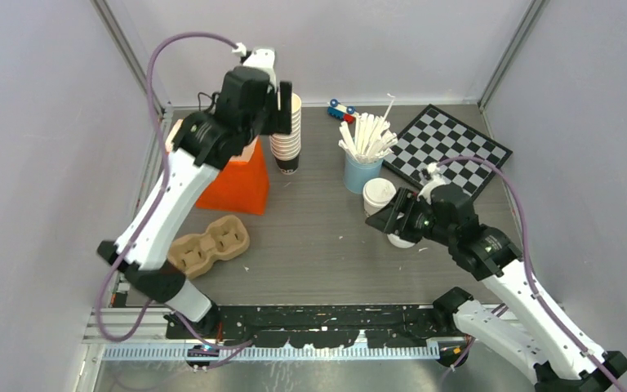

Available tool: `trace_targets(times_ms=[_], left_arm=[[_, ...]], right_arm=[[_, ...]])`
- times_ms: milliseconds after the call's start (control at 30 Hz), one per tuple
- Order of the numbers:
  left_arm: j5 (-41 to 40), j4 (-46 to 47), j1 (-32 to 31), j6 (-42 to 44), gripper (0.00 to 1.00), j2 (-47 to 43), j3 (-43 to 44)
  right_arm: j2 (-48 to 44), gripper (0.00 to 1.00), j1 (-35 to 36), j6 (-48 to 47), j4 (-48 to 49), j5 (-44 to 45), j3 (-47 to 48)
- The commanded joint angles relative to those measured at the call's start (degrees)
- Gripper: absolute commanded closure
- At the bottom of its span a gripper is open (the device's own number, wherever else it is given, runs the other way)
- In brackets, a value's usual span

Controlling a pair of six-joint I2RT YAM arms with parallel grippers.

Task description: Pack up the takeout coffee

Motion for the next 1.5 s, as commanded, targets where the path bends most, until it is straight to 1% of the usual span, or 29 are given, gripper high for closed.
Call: trace_targets(times_ms=[0,100,200,267,367,433,500,767,1033,1367,1467], left_arm=[[2.7,-1.9,7.2,-0.7,0.36,9.2,13.2],[4.7,-2.5,10.9,-1.6,0.38,14.6,18.8],[9.9,-1.8,15.1,-2.8,0.43,18.7,22.0],[13.4,0.5,16.9,-2.6,0.46,20.3,22.2],[15.6,3.1,18.3,-2.4,0.51,22.2,21.5],[16.0,3.5,19.1,-2.8,0.54,23.8,21.6],[16.0,3.6,20.1,-3.3,0.55,24.8,21.4],[21.1,7.7,21.1,-2.6,0.64,26.3,18.6],[20.6,6.9,21.1,-2.1,0.71,28.4,18.5],[19.7,7.0,21.0,-0.8,0.72,30.1,18.9],[20.4,7.5,21.1,-0.8,0.78,30.4,18.9]], right_arm=[[-0.4,0.33,7.5,1.0,0.8,9.0,-4.4],[-0.7,0.34,11.0,1.7,2.1,11.0,-6.8],[-2.6,0.34,13.0,1.1,1.6,14.9,-7.3],[-3.8,0.34,13.2,0.5,1.5,15.2,-6.9],[-4.0,0.34,13.2,-0.5,-0.3,16.0,-5.1],[-3.3,0.34,13.2,-1.1,-1.3,16.0,-3.9],[-2.5,0.34,13.2,-1.6,-1.8,15.5,-3.2],[-3.2,0.34,13.2,-1.9,-2.0,16.8,-4.3],[-2.6,0.34,13.3,-2.3,-2.5,16.2,-3.7],[-2.2,0.34,13.2,-2.9,-2.5,16.5,-3.1],[-1.9,0.34,13.2,-3.2,-2.5,16.6,-2.9]])
